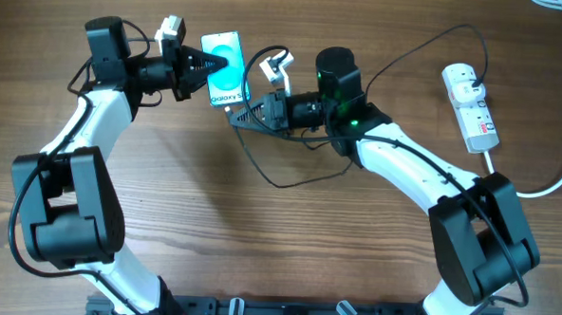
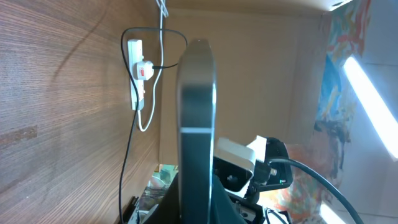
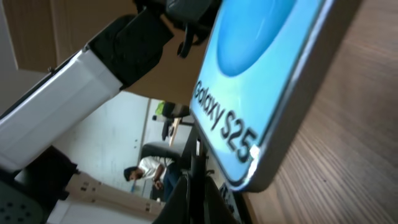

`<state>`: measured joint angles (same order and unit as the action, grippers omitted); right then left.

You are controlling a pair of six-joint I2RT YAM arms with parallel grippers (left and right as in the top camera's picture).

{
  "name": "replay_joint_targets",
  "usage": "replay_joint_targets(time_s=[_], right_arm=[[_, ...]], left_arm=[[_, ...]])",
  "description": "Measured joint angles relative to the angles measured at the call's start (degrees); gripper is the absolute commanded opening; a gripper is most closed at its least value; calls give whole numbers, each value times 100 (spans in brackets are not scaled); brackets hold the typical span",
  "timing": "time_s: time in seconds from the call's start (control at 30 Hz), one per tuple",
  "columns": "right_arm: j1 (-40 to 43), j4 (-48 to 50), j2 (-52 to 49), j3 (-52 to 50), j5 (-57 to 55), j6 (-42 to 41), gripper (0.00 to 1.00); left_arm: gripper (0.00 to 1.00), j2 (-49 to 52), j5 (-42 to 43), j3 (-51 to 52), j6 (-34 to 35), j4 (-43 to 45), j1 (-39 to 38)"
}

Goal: Plug charger to phone and switch on socket
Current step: 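Lift the USB-C plug with the right gripper toward the phone's bottom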

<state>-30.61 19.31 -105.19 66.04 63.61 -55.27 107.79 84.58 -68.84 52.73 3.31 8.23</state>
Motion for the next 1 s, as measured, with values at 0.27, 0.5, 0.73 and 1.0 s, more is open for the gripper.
replay_joint_targets(time_s=[0.27, 0.5, 0.73, 1.0], right_arm=[[-11, 0, 0, 0, -245, -201, 4], [-28, 2, 0, 0, -374, -409, 4], [-37, 9, 0, 0, -492, -452, 4], [-24, 9, 0, 0, -564, -542, 4]], left_arm=[[4, 0, -28, 0, -2, 164, 11], [4, 0, -76, 0, -76, 234, 20], [4, 0, -94, 0, -160, 417, 31], [4, 0, -160, 0, -162, 492, 33]])
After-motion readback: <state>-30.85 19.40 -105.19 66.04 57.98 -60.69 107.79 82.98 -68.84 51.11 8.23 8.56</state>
